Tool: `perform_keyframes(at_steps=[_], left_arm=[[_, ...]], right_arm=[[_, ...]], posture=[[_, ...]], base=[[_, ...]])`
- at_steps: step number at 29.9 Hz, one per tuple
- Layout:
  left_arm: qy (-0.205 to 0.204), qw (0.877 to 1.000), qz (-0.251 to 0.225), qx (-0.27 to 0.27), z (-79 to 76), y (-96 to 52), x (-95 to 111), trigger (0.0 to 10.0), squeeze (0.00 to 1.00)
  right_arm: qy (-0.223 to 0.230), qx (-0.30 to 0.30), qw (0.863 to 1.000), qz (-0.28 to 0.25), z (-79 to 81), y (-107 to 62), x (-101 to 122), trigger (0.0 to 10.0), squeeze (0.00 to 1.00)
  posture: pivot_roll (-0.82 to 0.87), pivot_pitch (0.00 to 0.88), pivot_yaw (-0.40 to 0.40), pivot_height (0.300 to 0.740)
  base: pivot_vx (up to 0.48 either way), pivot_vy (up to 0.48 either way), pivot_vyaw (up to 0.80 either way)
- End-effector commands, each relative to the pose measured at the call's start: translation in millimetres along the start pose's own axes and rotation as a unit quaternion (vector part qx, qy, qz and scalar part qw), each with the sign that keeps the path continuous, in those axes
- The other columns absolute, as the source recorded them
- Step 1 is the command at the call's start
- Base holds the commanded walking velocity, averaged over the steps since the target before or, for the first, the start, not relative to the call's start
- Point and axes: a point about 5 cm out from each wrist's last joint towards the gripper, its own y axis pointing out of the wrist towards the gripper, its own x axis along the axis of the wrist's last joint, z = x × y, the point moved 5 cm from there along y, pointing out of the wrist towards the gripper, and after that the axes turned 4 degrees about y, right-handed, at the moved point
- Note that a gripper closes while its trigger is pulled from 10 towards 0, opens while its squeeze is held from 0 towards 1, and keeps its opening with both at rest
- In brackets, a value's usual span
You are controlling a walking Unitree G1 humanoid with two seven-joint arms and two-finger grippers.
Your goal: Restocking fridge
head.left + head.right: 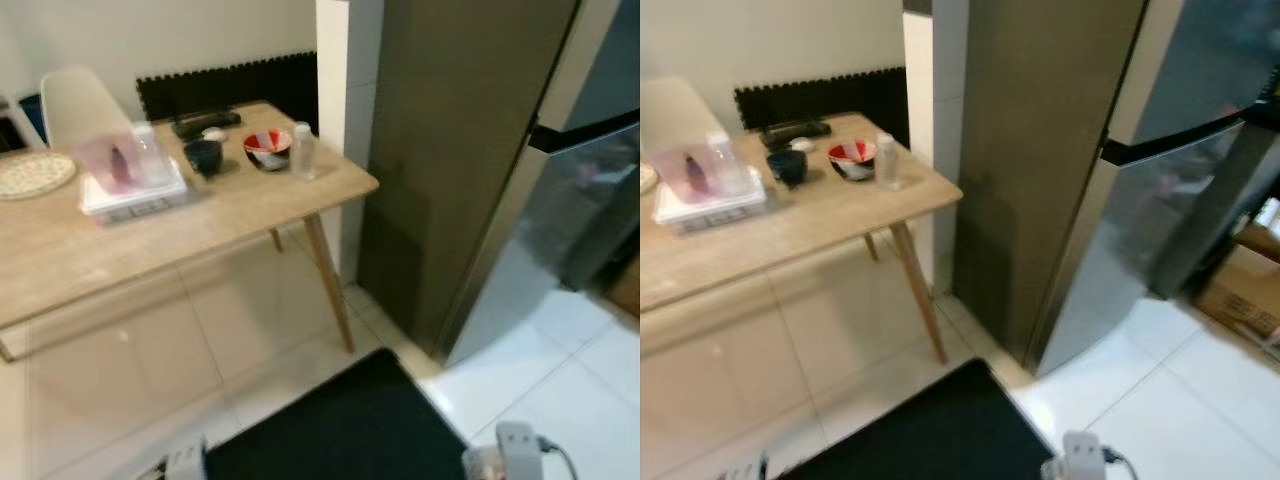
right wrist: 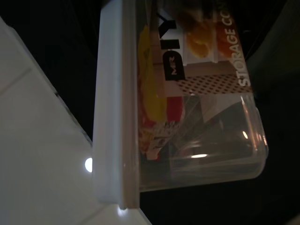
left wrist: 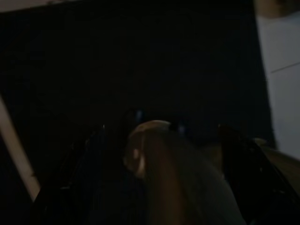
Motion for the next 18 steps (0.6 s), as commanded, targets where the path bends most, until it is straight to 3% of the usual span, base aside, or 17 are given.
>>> perform_keyframes(at_steps=[1, 11, 18], left_arm=[[0.006, 1.000, 0.002, 0.000, 0.4, 0.1, 0.7, 10.0, 0.00], [0.007, 1.000, 0.004, -0.002, -1.1, 0.3, -0.6, 10.0, 0.00], [0.008, 1.000, 0.004, -0.004, -2.0, 0.5, -0.4, 10.0, 0.00]], right_arm=[[0.003, -0.003, 1.000, -0.001, -3.5, -0.2, 1.1, 10.0, 0.00], [0.031, 0.027, 0.999, -0.003, 1.6, -0.9, -0.7, 10.0, 0.00], [0.029, 0.039, 0.999, 0.008, 3.8, -1.3, -4.8, 10.0, 0.00]], posture=[[-0.06, 0.000, 0.001, 0.740], [-0.06, 0.000, 0.000, 0.740], [-0.06, 0.000, 0.000, 0.740]], base=[[0.000, -0.461, 0.00], [0.000, -0.458, 0.00], [0.000, -0.458, 0.80]])
